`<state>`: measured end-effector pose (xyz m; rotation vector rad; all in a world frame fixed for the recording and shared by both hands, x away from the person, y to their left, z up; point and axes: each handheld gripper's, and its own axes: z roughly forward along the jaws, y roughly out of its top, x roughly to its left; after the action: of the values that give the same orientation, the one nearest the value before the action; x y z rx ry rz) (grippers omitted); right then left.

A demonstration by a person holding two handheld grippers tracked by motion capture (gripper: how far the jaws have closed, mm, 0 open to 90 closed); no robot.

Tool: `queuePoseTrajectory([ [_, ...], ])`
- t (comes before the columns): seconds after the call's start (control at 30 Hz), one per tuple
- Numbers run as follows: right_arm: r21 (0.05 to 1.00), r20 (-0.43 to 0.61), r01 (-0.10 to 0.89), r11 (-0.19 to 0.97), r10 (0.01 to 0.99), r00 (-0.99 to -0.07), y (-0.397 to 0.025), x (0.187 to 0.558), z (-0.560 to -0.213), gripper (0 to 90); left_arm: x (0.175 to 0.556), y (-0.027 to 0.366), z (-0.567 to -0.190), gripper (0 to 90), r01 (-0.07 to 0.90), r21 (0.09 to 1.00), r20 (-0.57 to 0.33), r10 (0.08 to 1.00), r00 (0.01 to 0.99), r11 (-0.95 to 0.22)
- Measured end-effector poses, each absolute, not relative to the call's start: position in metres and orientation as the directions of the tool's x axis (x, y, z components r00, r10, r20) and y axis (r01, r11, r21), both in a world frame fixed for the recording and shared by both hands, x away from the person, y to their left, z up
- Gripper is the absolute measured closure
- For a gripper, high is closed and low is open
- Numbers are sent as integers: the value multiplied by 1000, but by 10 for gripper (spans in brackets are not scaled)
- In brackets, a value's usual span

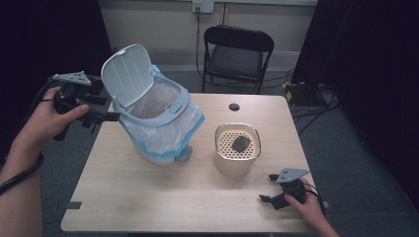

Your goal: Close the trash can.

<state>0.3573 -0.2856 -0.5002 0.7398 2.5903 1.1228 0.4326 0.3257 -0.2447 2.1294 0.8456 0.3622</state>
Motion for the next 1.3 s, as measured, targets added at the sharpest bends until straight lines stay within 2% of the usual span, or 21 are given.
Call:
queuePoseTrajectory([
  [0.83,729,-4,360,582,529,-849,-286,357,-500,111,447,306,-230,153,412,794,23,700,714,-447],
  [1.3,730,-3,359,582,528,-849,-286,357,-500,111,432,287,-215,155,348,792,46,618,785,-501],
])
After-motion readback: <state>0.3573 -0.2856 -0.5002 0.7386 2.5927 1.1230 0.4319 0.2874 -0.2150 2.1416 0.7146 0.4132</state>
